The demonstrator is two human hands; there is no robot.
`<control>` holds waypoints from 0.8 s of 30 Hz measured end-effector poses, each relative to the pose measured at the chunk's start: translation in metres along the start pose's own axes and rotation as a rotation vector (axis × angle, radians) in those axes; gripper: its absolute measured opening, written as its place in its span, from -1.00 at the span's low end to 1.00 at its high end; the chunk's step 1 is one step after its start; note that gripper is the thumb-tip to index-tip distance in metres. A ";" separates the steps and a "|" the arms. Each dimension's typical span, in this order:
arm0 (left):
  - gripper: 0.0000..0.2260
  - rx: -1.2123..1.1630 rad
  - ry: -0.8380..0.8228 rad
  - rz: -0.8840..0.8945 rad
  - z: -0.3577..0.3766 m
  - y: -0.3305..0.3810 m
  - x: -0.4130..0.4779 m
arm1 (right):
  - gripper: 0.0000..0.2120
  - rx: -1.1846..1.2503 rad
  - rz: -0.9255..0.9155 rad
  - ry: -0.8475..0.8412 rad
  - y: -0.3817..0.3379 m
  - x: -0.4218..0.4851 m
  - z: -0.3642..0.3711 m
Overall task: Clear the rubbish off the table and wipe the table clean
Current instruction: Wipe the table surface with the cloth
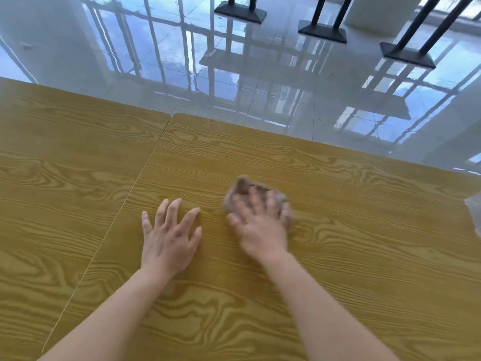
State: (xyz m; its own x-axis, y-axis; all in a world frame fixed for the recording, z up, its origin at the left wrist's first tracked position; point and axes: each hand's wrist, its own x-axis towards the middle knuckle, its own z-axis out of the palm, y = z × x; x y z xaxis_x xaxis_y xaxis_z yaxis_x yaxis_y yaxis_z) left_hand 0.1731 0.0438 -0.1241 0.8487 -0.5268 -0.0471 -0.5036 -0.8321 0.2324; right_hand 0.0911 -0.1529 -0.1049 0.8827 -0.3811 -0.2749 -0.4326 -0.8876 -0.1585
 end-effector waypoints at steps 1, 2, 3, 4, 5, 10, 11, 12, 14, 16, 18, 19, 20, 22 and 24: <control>-0.58 -0.011 -0.022 -0.011 0.001 0.004 0.013 | -0.47 -0.014 -0.167 0.001 -0.016 -0.015 0.008; -0.57 -0.017 -0.031 -0.026 0.002 0.005 0.023 | -0.48 -0.038 -0.290 0.002 -0.017 -0.029 0.014; -0.56 -0.019 -0.027 -0.033 0.004 0.005 0.030 | -0.50 -0.059 -0.340 0.023 -0.002 -0.036 0.015; -0.55 -0.016 -0.021 -0.026 0.006 0.003 0.035 | -0.52 -0.072 -0.320 0.050 0.026 -0.036 0.014; -0.53 -0.003 -0.012 -0.012 0.008 0.000 0.036 | -0.53 -0.089 -0.240 0.076 0.061 -0.033 0.009; -0.48 0.049 -0.001 0.032 0.012 -0.003 0.033 | -0.50 -0.053 0.366 0.076 0.202 0.017 -0.032; -0.48 0.053 -0.007 0.034 0.012 -0.002 0.034 | -0.47 -0.024 0.430 0.062 0.209 0.032 -0.039; -0.48 0.057 -0.009 0.036 0.011 -0.001 0.035 | -0.45 0.003 0.485 0.052 0.211 0.048 -0.045; -0.49 0.065 -0.007 0.038 0.012 -0.001 0.036 | -0.41 0.036 0.553 0.047 0.200 0.079 -0.052; -0.48 0.072 -0.012 0.036 0.012 -0.001 0.037 | -0.40 0.045 0.518 0.054 0.169 0.106 -0.056; -0.46 0.082 -0.022 0.038 0.013 -0.002 0.037 | -0.41 0.024 0.364 0.042 0.120 0.121 -0.054; -0.46 0.087 -0.021 0.035 0.013 -0.003 0.036 | -0.41 0.004 0.256 0.038 0.091 0.121 -0.049; -0.46 0.091 -0.018 0.032 0.014 -0.004 0.036 | -0.42 -0.019 0.131 0.037 0.063 0.115 -0.042; -0.45 0.097 -0.007 0.028 0.016 -0.005 0.036 | -0.45 -0.069 -0.141 0.012 0.028 0.090 -0.027; -0.45 0.099 -0.007 0.026 0.017 -0.006 0.036 | -0.48 -0.095 -0.295 0.011 0.044 0.078 -0.025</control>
State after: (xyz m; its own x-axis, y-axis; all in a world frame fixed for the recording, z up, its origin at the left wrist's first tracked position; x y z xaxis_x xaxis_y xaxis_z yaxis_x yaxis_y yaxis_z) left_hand 0.2043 0.0267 -0.1437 0.8343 -0.5491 -0.0492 -0.5390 -0.8312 0.1363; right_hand 0.1454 -0.2276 -0.1099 0.9698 -0.1052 -0.2201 -0.1382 -0.9804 -0.1403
